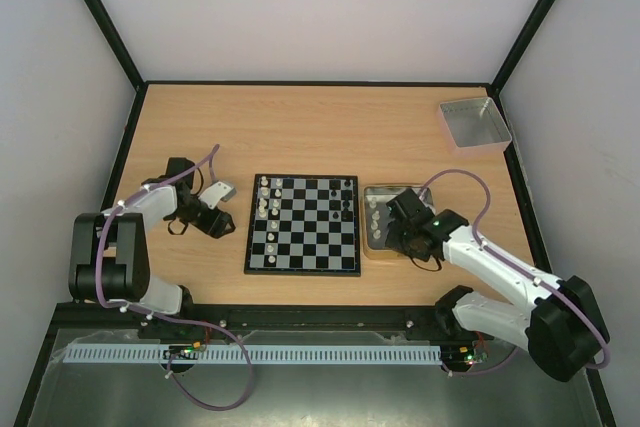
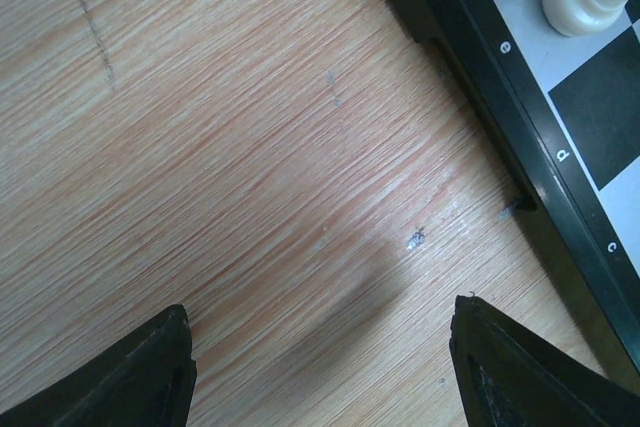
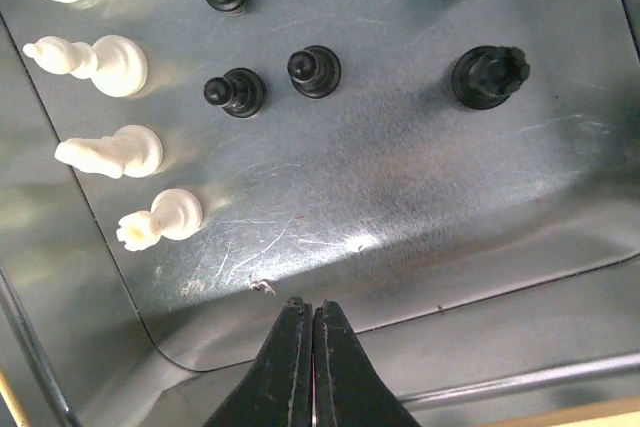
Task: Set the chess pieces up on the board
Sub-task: Move the storage box to the center of the board, then pick up the chess piece from the storage box.
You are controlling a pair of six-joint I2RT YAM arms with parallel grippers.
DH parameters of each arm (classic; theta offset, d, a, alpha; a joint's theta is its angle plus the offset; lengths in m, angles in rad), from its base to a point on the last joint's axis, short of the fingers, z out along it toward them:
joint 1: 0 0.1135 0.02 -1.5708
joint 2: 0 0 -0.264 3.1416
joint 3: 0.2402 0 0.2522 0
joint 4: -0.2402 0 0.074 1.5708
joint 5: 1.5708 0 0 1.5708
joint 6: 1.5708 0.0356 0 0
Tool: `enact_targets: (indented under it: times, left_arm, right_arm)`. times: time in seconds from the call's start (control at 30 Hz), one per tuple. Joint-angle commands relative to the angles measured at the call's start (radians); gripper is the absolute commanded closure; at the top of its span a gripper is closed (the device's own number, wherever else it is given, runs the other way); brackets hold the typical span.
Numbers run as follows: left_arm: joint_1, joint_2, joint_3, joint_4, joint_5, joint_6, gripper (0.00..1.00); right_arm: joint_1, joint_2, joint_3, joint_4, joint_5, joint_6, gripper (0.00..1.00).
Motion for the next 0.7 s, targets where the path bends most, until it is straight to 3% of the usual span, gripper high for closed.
enact_targets:
  times: [0.0, 0.13, 0.47, 0.57, 0.67]
  left_arm:
    - [0.005, -0.02, 0.01, -0.036, -0.004, -0.001, 0.3]
    - [0.005, -0.018, 0.008, -0.041, -0.01, 0.002, 0.3]
    - [0.005, -0.022, 0.016, -0.028, -0.025, -0.006, 0.31]
    - [0.004, -0.029, 0.017, -0.022, -0.026, -0.013, 0.31]
    - [0.003, -0.042, 0.015, -0.015, -0.028, -0.022, 0.3]
  right_arm:
    - [0.014, -0.025, 0.004, -0.103, 0.001, 0.041, 0.98]
    - [0.033, -0.028, 0.067, -0.162, 0.026, 0.054, 0.98]
    - [0.045, 0.137, 0.486, -0.441, 0.132, -0.027, 0.98]
    - [0.045, 0.184, 0.581, -0.465, 0.135, -0.071, 0.98]
    - [0.043, 0.196, 0.567, -0.408, 0.126, -0.105, 0.97]
